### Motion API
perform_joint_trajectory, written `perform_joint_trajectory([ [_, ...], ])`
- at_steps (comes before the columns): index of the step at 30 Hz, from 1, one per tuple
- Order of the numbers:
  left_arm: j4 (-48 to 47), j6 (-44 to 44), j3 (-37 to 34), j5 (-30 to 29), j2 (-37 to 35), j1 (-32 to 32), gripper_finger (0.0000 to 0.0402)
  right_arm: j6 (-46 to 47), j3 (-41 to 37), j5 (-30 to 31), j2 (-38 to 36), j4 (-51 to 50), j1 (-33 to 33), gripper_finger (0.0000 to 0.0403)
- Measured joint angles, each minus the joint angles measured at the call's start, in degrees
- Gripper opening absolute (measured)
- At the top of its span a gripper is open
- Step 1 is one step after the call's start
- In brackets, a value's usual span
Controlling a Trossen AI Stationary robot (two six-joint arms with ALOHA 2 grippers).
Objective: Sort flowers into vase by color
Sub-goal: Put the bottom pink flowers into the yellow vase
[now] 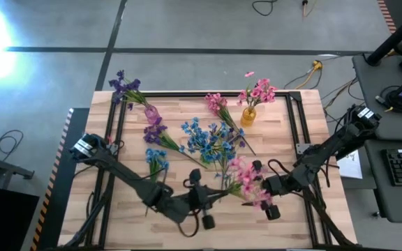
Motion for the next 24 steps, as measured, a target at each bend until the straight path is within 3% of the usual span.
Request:
perform_joint_trajectory([
  [15, 1.5, 7.0, 10.5, 0.1, 8.6, 2.3, 0.0, -1.7, 3.0, 2.1, 2.1, 0.0, -1.0, 0.0249],
  [24, -5.4, 7.6, 17.8, 0.1, 11.7, 2.4, 0.0, -2.4, 3.0, 5.2, 2.1, -0.9, -1.2, 0.0244],
])
